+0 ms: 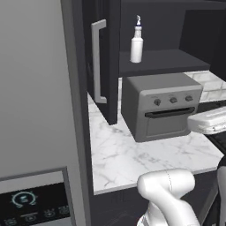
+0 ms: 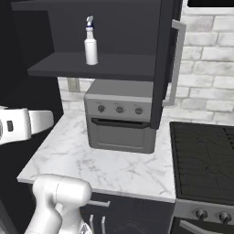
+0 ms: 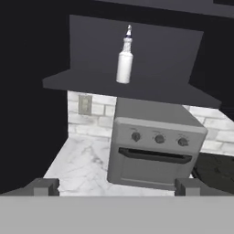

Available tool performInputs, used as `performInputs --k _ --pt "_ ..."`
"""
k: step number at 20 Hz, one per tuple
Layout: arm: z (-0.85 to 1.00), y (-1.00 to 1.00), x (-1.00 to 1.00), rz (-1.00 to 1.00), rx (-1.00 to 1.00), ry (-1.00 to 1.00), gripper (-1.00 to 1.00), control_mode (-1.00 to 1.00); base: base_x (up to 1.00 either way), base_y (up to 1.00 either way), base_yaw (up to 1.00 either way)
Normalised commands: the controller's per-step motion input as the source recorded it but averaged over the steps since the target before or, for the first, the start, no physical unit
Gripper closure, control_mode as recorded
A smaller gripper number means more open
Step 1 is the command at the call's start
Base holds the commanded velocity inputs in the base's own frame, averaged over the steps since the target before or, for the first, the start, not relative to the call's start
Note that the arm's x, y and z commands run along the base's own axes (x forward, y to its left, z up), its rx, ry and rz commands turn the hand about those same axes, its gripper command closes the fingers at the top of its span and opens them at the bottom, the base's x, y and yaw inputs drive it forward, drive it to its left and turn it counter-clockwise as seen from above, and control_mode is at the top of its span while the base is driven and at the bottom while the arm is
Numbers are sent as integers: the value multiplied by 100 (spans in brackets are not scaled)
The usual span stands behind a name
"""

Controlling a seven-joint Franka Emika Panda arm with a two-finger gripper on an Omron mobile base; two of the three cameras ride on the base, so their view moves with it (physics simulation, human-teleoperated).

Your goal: Move the cutting board and knife to the sink. Then move spray from the cabinet to the counter.

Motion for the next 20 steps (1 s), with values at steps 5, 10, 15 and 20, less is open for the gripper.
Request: performInputs --k 5,10,15,20 --pt "71 0 -39 2 0 0 -100 -100 0 0 0" --pt "64 0 -18 0 0 -1 -100 -100 0 0 0" --pt "17 -1 -7 0 0 -22 -100 -100 0 0 0" --pt "-1 0 0 4 0 -31 -100 -100 0 0 0"
